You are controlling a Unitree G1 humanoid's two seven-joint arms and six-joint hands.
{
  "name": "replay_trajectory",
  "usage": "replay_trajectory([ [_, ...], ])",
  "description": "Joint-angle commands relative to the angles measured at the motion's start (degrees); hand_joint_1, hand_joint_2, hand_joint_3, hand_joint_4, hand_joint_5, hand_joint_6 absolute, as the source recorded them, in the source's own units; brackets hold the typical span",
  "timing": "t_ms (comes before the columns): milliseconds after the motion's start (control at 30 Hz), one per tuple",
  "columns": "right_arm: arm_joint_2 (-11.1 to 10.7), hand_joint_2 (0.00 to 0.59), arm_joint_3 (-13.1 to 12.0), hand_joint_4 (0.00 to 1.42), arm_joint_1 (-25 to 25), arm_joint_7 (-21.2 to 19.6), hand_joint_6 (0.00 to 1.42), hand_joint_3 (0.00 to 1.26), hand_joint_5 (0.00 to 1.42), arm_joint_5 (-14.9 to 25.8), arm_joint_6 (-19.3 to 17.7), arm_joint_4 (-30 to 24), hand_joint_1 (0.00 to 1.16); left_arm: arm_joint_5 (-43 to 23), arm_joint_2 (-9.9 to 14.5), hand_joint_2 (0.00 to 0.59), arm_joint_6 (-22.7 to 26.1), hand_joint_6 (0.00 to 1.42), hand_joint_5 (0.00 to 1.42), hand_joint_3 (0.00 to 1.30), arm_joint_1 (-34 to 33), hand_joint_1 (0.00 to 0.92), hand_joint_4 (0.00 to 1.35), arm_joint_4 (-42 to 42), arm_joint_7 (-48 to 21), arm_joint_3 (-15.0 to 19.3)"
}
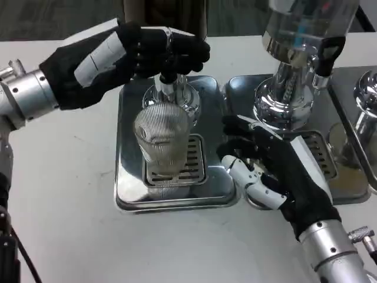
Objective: Grasp the cup under the faucet to collect the drink, then remove the cup.
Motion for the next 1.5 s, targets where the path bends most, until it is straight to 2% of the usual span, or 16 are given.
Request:
replay_trajectory([
  [33, -0.22, 0.301, -0.34, 0.23, -0.69, 0.66, 0.25, 0.24, 0.27, 0.64, 1.26, 0.24, 0.49, 1.44, -0.14, 0.048, -2.29, 0.18, 0.22, 0.33, 2.09, 0.000, 0.24, -0.83, -1.09, -1.77],
  [533, -0.12, 0.308, -0.42, 0.23, -1.21, 0.97, 0.23, 0.24, 0.26, 0.64, 1.72, 0.36, 0.48, 3.01, 0.89, 0.052, -9.73, 0.17, 0.21, 0.33, 3.69, 0.000, 0.24, -2.50, 2.56, -3.94],
  [767, -0.17, 0.309, -0.34, 0.23, -1.30, 0.85, 0.23, 0.24, 0.26, 0.33, 1.78, 0.44, 0.48, 3.34, 1.05, 0.052, -11.66, 0.17, 0.20, 0.33, 4.28, 0.000, 0.23, -2.87, 3.64, -4.61],
  [933, -0.36, 0.309, -0.10, 0.22, -1.87, 0.99, 0.23, 0.23, 0.25, -0.04, 1.84, 0.76, 0.47, 3.23, 1.21, 0.051, -12.17, 0.17, 0.19, 0.33, 4.64, 0.000, 0.23, -3.09, 4.13, -5.02],
  [1033, -0.69, 0.288, 0.22, 0.21, -2.37, 1.18, 0.21, 0.22, 0.24, -0.60, 2.09, 0.94, 0.48, 3.27, 1.31, 0.051, -12.42, 0.17, 0.19, 0.33, 4.92, 0.000, 0.23, -3.36, 4.35, -5.17],
  [1167, -1.26, 0.265, 0.90, 0.11, -3.61, 1.77, 0.15, 0.12, 0.16, -1.35, 2.68, 1.66, 0.51, 3.30, 1.48, 0.051, -12.61, 0.17, 0.19, 0.33, 5.27, 0.000, 0.23, -3.59, 4.68, -5.22],
  [1500, -1.46, 0.247, 1.71, 0.08, -6.36, 2.21, 0.10, 0.08, 0.09, -1.42, 3.08, 4.52, 0.52, 3.20, 1.75, 0.053, -12.64, 0.18, 0.19, 0.33, 6.26, 0.000, 0.24, -4.63, 5.27, -5.19],
])
